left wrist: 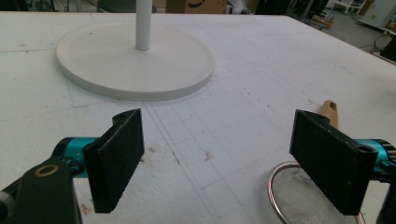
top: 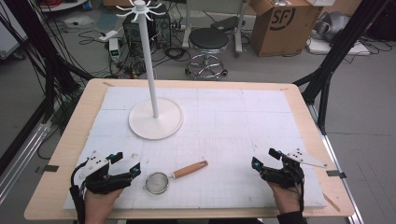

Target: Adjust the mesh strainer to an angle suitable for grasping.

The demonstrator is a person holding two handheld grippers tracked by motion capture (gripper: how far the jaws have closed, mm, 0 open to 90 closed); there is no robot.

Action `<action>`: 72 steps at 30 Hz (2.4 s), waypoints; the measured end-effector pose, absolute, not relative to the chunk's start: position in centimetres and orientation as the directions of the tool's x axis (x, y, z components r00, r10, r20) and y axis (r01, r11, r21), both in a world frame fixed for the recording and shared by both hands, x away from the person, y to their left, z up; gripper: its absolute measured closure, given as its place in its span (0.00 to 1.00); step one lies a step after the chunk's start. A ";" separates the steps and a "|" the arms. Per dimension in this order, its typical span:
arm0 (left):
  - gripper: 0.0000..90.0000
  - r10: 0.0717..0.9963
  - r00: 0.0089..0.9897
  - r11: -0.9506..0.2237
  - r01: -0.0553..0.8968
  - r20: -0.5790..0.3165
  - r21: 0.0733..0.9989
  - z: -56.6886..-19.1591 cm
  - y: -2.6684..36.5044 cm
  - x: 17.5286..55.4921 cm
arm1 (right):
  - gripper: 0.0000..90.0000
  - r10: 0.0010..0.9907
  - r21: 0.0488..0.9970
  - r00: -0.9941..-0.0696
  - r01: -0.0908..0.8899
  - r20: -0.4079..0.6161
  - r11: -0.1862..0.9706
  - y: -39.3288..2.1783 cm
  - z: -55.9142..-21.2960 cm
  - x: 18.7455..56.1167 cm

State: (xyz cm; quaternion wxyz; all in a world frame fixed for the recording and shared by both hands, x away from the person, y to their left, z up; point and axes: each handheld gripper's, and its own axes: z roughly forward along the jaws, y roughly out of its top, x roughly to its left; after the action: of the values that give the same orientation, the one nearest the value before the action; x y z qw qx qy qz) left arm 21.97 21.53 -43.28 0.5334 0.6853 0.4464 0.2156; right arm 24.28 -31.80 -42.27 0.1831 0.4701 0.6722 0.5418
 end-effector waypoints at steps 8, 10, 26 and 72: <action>0.21 0.837 0.519 -0.041 0.375 -0.173 0.926 -43.3 21.3 21.9 | 0.28 0.818 0.895 -0.503 0.445 0.277 -0.029 -31.3 -42.2 24.3; 0.21 0.837 0.519 -0.042 0.375 -0.172 0.926 -43.4 21.2 21.9 | 0.47 0.817 0.892 -0.506 0.452 0.276 -0.021 -31.1 -42.2 24.4; 0.21 0.838 0.519 -0.039 0.367 -0.170 0.929 -43.3 21.2 21.7 | 0.99 0.745 0.830 -0.599 0.546 0.293 0.113 -26.9 -42.8 26.0; 0.21 0.837 0.518 -0.029 0.366 -0.178 0.930 -43.3 21.4 21.6 | 0.99 0.667 0.628 -0.606 0.734 0.433 0.259 -18.9 -45.8 30.8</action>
State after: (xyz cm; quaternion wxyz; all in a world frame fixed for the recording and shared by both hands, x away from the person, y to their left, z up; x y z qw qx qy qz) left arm 21.60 21.41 -43.29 0.5403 0.6835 0.4399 0.2177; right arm 30.83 -18.92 -45.83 -0.0398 0.4419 0.7924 0.4186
